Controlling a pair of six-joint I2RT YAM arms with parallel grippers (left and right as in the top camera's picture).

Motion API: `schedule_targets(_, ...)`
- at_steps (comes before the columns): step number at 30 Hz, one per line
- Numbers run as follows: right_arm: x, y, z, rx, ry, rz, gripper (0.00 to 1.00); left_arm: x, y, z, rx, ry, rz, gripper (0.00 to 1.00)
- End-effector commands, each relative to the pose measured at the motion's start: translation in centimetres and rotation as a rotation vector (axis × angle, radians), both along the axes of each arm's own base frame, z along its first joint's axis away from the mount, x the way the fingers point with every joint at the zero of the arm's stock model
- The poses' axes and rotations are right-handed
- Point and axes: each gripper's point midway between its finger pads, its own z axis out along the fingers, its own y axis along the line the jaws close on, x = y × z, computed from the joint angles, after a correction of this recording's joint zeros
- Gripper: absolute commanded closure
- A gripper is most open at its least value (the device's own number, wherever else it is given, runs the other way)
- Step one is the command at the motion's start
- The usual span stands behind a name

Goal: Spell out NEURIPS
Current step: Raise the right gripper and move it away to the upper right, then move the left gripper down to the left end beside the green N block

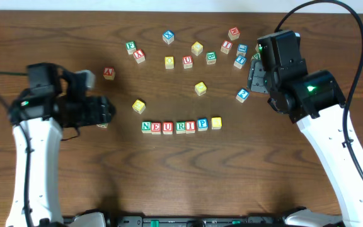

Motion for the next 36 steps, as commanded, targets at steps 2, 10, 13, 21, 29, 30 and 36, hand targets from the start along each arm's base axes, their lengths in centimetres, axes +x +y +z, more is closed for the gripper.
schedule_targets(2,0.1,-0.8,1.0,-0.013,-0.024,-0.013,0.27,-0.4,-1.5,-1.9,0.140,0.082,-0.100,0.33)
schedule_targets(10,-0.3,-2.2,0.6,-0.023,0.004,-0.046,0.28,-0.3,-0.9,-6.0,0.368,0.234,-0.059,0.51)
schedule_targets(13,-0.3,-2.8,0.5,-0.026,0.010,-0.061,0.28,-0.2,-0.8,-7.1,0.376,0.264,-0.065,0.57)
schedule_targets(21,-0.3,-3.1,0.5,-0.026,0.011,-0.071,0.28,1.9,-0.3,-8.2,0.411,0.226,-0.049,0.63)
schedule_targets(29,-0.2,-3.1,0.6,-0.024,0.006,-0.072,0.27,2.5,-0.4,-9.5,0.408,0.192,-0.043,0.69)
schedule_targets(30,-0.1,-3.1,0.6,-0.023,0.004,-0.072,0.27,2.3,-0.4,-9.8,0.408,0.194,-0.044,0.71)
schedule_targets(36,0.0,-3.1,0.7,-0.021,-0.003,-0.072,0.26,0.6,-0.6,-11.8,0.389,0.238,-0.057,0.72)
